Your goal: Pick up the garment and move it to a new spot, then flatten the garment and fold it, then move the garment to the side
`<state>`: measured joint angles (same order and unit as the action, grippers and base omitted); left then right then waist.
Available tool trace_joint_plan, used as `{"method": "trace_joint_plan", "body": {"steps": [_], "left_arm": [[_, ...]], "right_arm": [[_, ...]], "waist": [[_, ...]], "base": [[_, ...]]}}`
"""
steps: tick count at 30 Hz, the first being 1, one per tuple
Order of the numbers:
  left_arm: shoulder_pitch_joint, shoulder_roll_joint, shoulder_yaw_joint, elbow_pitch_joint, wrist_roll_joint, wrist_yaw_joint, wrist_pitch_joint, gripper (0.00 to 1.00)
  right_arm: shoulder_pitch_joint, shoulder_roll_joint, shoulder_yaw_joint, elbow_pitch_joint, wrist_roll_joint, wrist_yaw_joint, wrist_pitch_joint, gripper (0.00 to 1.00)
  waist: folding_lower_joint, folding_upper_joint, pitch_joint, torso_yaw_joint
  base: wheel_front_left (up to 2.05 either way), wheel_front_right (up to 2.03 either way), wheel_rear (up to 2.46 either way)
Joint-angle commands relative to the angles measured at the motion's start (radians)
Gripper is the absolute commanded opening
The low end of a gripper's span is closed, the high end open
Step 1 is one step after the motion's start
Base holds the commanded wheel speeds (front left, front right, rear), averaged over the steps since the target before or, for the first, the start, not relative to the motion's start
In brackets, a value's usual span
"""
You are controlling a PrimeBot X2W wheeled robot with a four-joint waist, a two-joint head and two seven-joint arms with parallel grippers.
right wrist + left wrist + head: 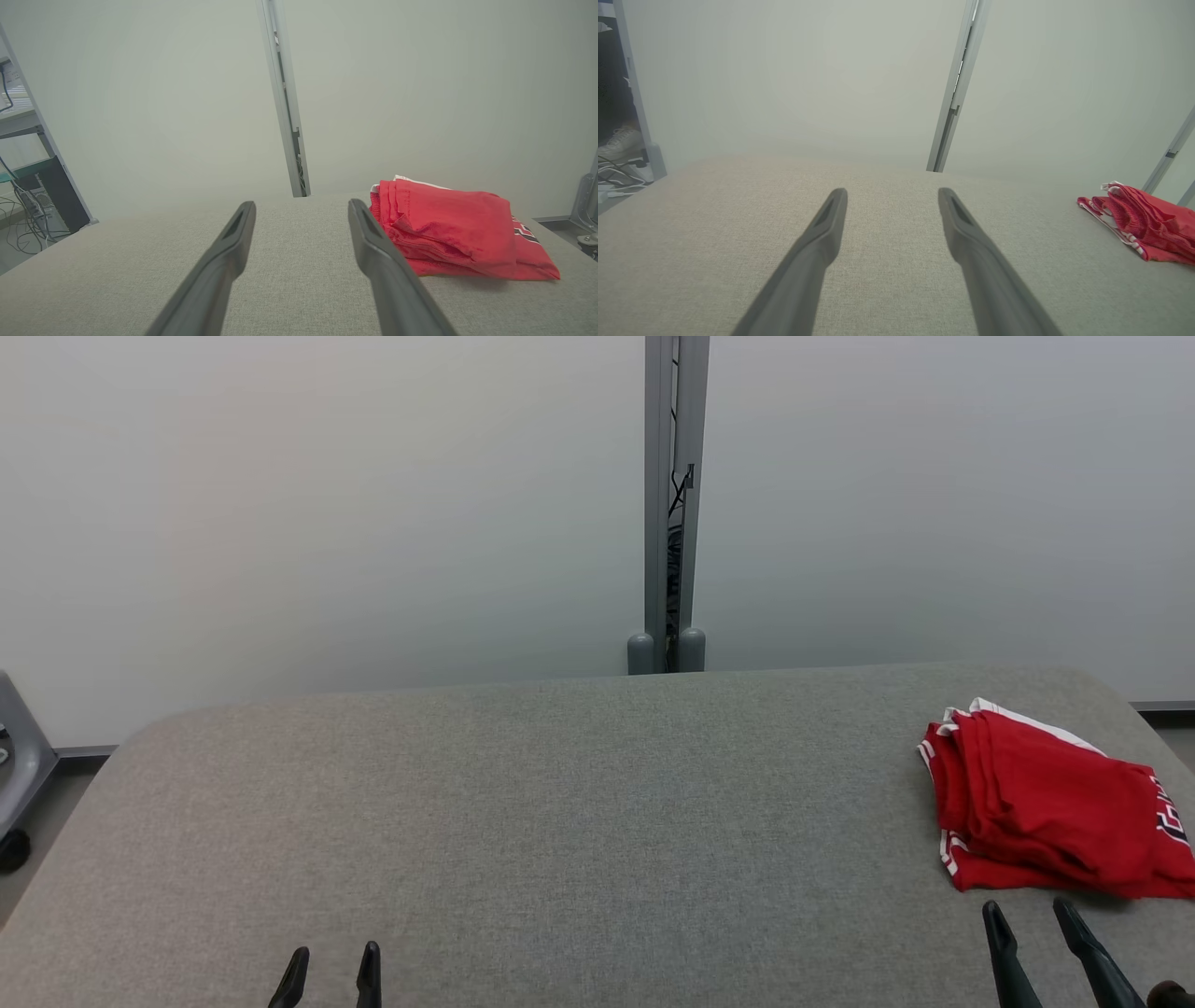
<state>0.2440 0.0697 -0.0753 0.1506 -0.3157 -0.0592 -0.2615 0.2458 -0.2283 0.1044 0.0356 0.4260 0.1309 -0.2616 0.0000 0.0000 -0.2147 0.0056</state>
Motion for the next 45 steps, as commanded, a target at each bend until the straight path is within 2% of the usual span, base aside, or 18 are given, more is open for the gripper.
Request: {"method": "trace_joint_plan", "body": {"steps": [1,26,37,45], "left_arm": [[0.001,-0.002,0.008,0.005,0.008,-0.006,-0.004,1.0],[-0.003,-0.013,0.033,0.021,0.035,-0.035,-0.004,1.0],[-0.014,-0.016,0.037,0.031,0.027,-0.038,-0.004,1.0],[-0.02,-0.017,0.038,0.041,0.024,-0.038,-0.004,1.0]], "right_arm": [[-0.003,-0.004,0.001,-0.002,0.0,0.0,-0.005,1.0],[-0.017,0.006,0.027,0.032,0.002,0.0,-0.005,1.0],[-0.023,0.031,0.024,0.033,-0.01,0.0,-0.005,1.0],[-0.032,0.024,0.044,0.049,-0.009,0.0,-0.005,1.0]], "waist": [[0.0,0.0,0.001,-0.003],[0.0,0.0,0.022,-0.008],[0.0,0.0,0.036,0.0],[0.0,0.0,0.039,-0.001]], "base": [[0.0,0.0,0.0],[0.0,0.0,0.0],[0.0,0.0,0.0],[0.0,0.0,0.0]]}}
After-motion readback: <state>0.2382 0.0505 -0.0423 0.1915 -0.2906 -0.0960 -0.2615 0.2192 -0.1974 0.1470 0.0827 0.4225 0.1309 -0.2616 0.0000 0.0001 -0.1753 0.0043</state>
